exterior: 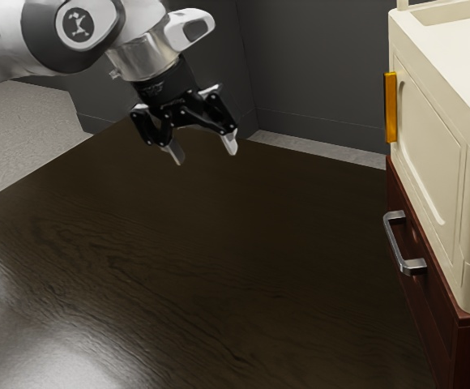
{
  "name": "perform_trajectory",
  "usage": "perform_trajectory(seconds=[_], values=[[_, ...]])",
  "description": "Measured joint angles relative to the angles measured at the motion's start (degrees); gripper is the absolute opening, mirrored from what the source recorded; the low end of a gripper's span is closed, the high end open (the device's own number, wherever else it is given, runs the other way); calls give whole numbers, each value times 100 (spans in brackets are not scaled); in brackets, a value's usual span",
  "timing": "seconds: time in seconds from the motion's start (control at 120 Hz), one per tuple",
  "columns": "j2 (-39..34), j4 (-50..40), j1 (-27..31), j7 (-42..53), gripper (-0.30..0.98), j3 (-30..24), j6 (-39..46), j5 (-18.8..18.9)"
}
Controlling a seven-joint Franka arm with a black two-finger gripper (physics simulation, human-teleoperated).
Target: Pull the drawer handle with one arm to open the drawer
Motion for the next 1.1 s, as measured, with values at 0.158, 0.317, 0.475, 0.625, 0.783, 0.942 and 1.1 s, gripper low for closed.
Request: perform_trajectory(seconds=[0.158,0.317,0.475,0.625,0.783,0.942,1.1], values=[[-366,-985,-260,-372,67,3,641,-77],[-488,-1479,-447,-691,67,-4,1189,-109],[-599,-1863,-676,-1011,67,-6,1653,-327],[-515,-1925,-1000,-1262,67,-5,1925,-409],[-332,-1824,-1214,-1458,66,-7,2093,-439],[-40,-1556,-1223,-1604,66,-111,2235,-464],[163,-1475,-1139,-1720,66,-202,2402,-527]])
